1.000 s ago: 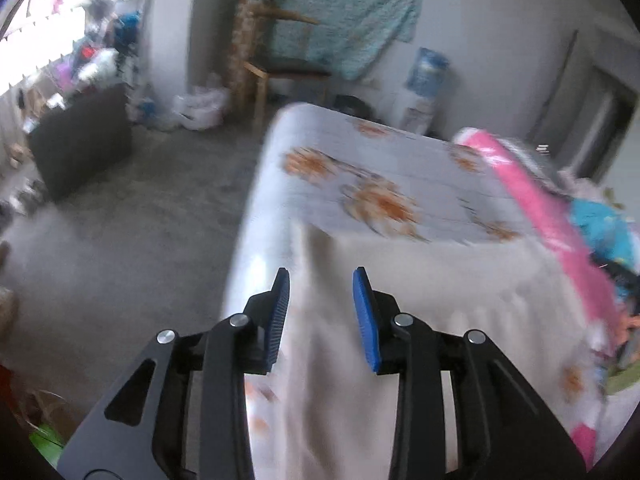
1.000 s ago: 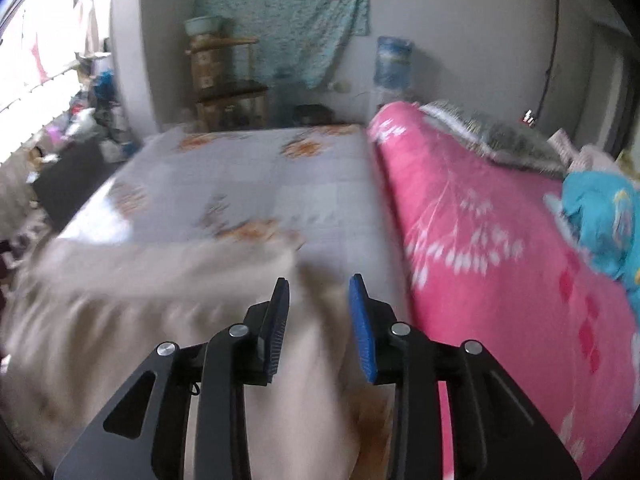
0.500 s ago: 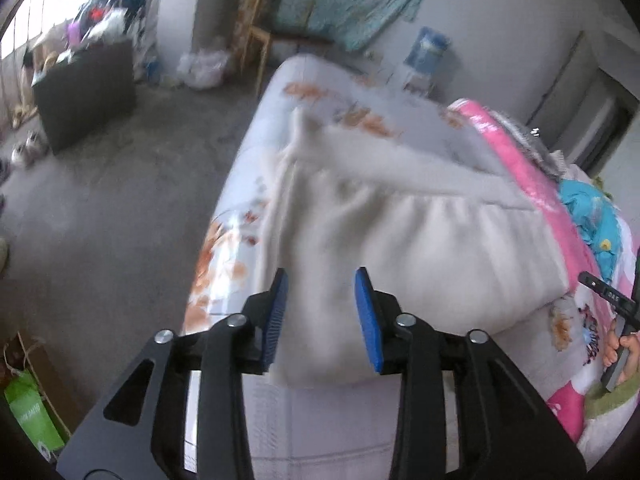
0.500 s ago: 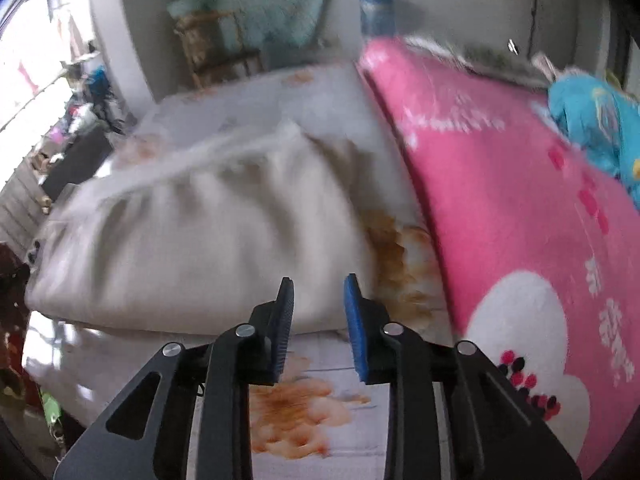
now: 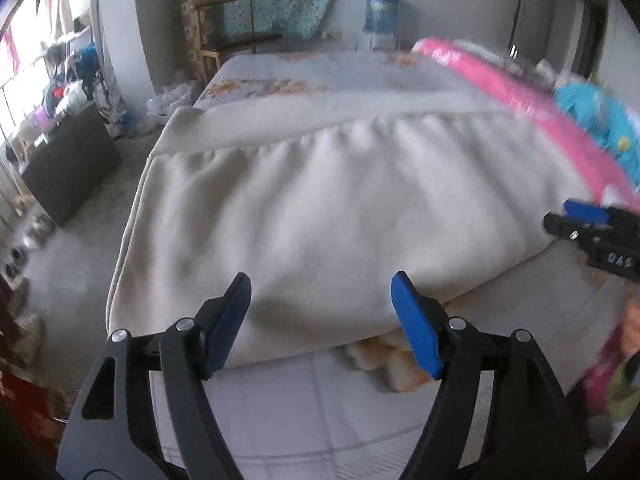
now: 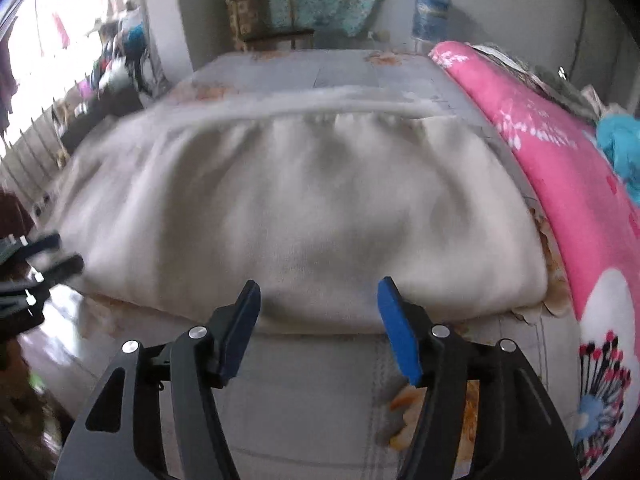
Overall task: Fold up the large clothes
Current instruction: 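Release the jacket and pull both tools back from the folded bundle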
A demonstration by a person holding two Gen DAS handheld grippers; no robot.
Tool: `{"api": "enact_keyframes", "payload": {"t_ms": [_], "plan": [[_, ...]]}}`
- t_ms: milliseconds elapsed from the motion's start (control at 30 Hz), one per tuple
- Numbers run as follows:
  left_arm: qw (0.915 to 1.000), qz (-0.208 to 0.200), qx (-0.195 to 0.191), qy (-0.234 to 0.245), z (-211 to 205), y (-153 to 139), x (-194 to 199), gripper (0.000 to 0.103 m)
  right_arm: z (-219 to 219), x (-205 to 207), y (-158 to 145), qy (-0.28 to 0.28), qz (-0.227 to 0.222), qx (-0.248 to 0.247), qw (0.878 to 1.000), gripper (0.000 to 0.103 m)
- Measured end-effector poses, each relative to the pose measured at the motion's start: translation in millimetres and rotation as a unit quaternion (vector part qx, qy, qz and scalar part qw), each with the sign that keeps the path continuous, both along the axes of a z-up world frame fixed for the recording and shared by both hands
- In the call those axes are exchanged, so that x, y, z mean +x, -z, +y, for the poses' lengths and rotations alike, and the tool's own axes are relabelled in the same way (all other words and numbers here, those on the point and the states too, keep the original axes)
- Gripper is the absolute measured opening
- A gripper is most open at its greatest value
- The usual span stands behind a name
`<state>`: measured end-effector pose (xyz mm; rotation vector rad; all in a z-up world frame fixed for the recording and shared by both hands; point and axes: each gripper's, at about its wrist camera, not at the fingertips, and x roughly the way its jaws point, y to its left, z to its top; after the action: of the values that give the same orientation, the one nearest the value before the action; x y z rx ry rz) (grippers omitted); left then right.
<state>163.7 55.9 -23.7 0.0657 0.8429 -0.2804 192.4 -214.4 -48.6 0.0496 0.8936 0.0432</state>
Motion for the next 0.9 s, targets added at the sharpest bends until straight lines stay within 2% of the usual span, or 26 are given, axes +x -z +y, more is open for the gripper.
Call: {"api": "enact_keyframes", "payload": {"t_ms": [67, 100, 167, 233, 300, 467, 567, 767, 900], "plan": [[0.9999, -0.010, -0.010, 0.004, -3.5, -2.9, -5.6, 0.078, -0.4, -8.3, -7.2, -0.006, -0.022, 0.000, 1.000, 0.061], [0.9999, -0.010, -0.003, 0.007, -6.7, -0.4, -6.3, 0.081, 1.6, -7.7, -4.8, -0.007, -0.023, -0.008, 1.000, 0.066], [0.9994, 0.009, 0.032, 0.007, -17.4, 16.1, -2.4, 0.084, 3.8, -4.3, 11.9, -0.009, 0.001, -0.025, 1.000, 0.069], [0.9991, -0.008, 0.041, 0.001, -18.9, 20.0, -4.9, 0.087, -2.8, -2.3, 19.2, -0.011, -0.001, -0.007, 1.000, 0.070], [0.9993, -0.001, 0.036, -0.003, -16.7, 17.8, -4.8, 0.088, -6.4, -4.4, 14.4, -0.009, 0.003, -0.001, 1.000, 0.070], [0.9992, 0.009, 0.035, -0.016, -12.2, 18.2, -0.6, 0.095, -24.5, -11.3, -1.2, 0.028, -0.030, -0.008, 0.999, 0.072], [0.9994, 0.015, 0.021, -0.023, -9.3, 18.8, 3.7, 0.095, -39.3, 0.2, 18.4, 0.047, 0.010, 0.004, 0.999, 0.075], [0.9993, 0.024, 0.015, -0.022, -7.6, 18.8, 6.4, 0.095, -42.5, -12.5, 10.8, 0.045, -0.003, 0.021, 0.999, 0.075], [0.9992, 0.025, 0.017, -0.027, -8.6, 18.6, 5.3, 0.095, -34.9, -30.0, -2.3, 0.045, -0.026, 0.019, 0.998, 0.084]]}}
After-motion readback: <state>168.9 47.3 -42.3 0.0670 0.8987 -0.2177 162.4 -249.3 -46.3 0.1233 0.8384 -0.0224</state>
